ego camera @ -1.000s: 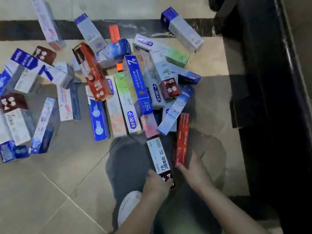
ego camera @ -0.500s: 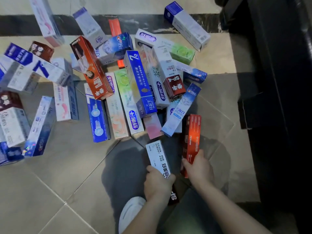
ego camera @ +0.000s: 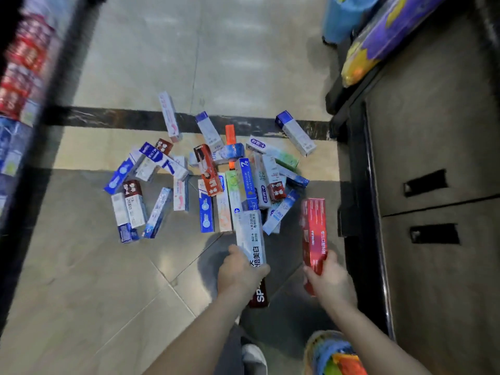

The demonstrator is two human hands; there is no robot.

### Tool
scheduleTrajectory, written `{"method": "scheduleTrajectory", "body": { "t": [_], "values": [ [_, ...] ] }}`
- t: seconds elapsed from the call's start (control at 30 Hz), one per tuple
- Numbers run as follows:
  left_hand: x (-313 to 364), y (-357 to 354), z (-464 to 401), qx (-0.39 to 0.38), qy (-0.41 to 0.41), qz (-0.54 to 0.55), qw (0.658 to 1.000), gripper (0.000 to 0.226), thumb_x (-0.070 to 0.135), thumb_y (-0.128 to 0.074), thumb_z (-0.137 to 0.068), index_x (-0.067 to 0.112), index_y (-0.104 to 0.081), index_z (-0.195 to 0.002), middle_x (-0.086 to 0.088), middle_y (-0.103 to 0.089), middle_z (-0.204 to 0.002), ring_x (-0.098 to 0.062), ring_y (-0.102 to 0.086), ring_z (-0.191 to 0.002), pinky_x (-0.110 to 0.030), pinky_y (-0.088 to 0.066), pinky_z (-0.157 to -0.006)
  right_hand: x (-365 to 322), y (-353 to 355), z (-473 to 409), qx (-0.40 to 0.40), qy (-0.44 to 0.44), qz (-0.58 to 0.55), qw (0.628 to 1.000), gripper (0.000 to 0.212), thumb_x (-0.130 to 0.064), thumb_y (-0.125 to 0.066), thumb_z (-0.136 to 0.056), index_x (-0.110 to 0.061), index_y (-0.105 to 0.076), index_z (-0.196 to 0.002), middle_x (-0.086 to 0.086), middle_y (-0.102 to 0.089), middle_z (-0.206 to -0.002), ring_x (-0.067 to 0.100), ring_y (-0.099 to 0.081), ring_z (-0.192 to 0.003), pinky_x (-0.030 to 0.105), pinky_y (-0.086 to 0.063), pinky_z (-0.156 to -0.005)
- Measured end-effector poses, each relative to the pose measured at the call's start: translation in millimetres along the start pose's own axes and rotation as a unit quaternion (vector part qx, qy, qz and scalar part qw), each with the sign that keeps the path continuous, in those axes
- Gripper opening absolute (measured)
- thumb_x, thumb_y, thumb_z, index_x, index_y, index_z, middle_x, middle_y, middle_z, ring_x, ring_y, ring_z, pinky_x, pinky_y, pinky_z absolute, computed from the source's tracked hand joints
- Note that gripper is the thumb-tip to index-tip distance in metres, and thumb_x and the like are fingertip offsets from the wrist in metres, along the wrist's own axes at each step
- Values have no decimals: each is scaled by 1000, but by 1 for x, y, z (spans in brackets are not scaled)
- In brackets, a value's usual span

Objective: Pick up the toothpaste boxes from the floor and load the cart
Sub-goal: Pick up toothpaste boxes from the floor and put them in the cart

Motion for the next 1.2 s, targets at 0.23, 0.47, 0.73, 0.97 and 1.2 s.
{"method": "scheduleTrajectory", "body": {
  "t": [0.23,0.47,0.73,0.97,1.2],
  "values": [
    [57,118,154,30,-54,27,998,54,40,-73,-74,14,-45,-112,-1,-59,-101,-16,-56,-83,-26,-41,-59,-44,151,127,23,64,33,997,50,-44,-61,-88,-16,-41,-124,7,-62,-117,25,-64,-100,29,-48,-70],
    [75,215,279,83,-115,37,989,60,45,-73,-70,7,-51,-111,-8,-65,-106,-28,-62,-97,-29,-47,-71,-61,248,243,58,114,34,991,47,-46,-62,-85,-17,-43,-118,7,-64,-115,26,-65,-98,36,-54,-79],
    [51,281,375,156,-191,97,964,45,30,-71,-78,17,-56,-119,-2,-66,-115,-21,-63,-102,-30,-50,-79,-92,286,348,79,232,4,970,45,-38,-58,-88,-23,-44,-128,6,-65,-113,29,-63,-101,32,-47,-79],
    [-41,332,431,222,-110,152,957,52,44,-73,-73,18,-58,-116,-2,-65,-114,-24,-62,-105,-29,-50,-83,-155,259,418,87,333,34,938,18,-43,-53,-80,-26,-55,-87,0,-70,-92,22,-66,-80,36,-55,-75],
    [-200,380,493,303,0,180,936,52,54,-69,-70,20,-60,-109,-3,-67,-113,-23,-64,-100,-27,-48,-73,-230,178,531,25,456,94,885,33,-46,-58,-80,-27,-57,-107,5,-70,-103,28,-66,-95,35,-50,-84]
  ]
}}
Point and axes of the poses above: each hand's wrist, its own z-axis away from the middle knuckle, its own y-axis out of the back of the hand, x = y × z, the point moved 7 cm from there along -z, towards the middle knuckle
